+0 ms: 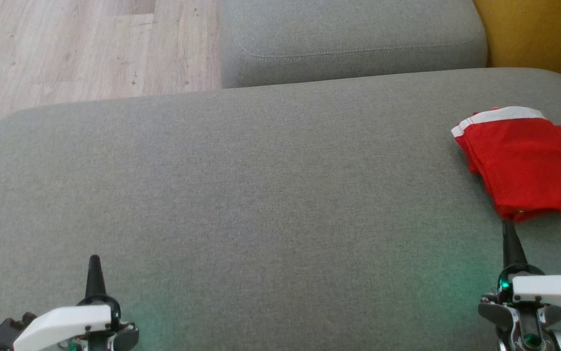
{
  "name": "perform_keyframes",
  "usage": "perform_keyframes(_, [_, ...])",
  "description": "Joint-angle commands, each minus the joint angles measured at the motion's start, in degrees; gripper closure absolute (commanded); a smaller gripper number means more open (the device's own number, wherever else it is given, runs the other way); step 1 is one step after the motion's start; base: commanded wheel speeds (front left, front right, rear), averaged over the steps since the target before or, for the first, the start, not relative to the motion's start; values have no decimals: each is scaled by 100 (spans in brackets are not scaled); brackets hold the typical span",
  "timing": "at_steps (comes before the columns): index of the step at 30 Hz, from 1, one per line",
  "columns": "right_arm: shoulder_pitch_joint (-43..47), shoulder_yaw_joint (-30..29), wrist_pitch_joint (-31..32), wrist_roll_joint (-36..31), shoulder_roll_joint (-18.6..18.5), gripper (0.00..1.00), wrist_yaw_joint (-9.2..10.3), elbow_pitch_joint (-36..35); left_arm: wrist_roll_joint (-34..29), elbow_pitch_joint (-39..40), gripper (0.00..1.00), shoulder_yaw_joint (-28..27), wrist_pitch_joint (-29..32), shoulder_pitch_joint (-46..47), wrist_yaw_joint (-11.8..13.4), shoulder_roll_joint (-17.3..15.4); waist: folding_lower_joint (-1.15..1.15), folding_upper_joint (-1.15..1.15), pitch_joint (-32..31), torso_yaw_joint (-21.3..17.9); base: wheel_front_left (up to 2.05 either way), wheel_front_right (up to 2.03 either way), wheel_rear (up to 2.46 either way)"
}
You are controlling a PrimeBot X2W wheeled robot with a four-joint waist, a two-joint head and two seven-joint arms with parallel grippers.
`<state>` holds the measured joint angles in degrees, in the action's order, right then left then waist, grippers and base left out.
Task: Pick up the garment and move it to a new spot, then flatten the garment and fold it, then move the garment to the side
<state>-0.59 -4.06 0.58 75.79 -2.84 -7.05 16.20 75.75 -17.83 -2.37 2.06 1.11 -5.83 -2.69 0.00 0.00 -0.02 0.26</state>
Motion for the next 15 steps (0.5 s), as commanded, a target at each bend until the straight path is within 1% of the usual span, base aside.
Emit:
perform_keyframes(1, [-318, 73, 58, 165, -129, 100, -36, -212, 134, 216, 100, -219, 56, 307, -45, -17, 0, 0, 1, -1, 0, 0, 0])
perform_keyframes(15, [-453, -15, 294, 1134, -129, 100, -41, -221, 1039, 312, 100, -336, 287, 428, -118, -18, 0, 0, 12, -16, 0, 0, 0])
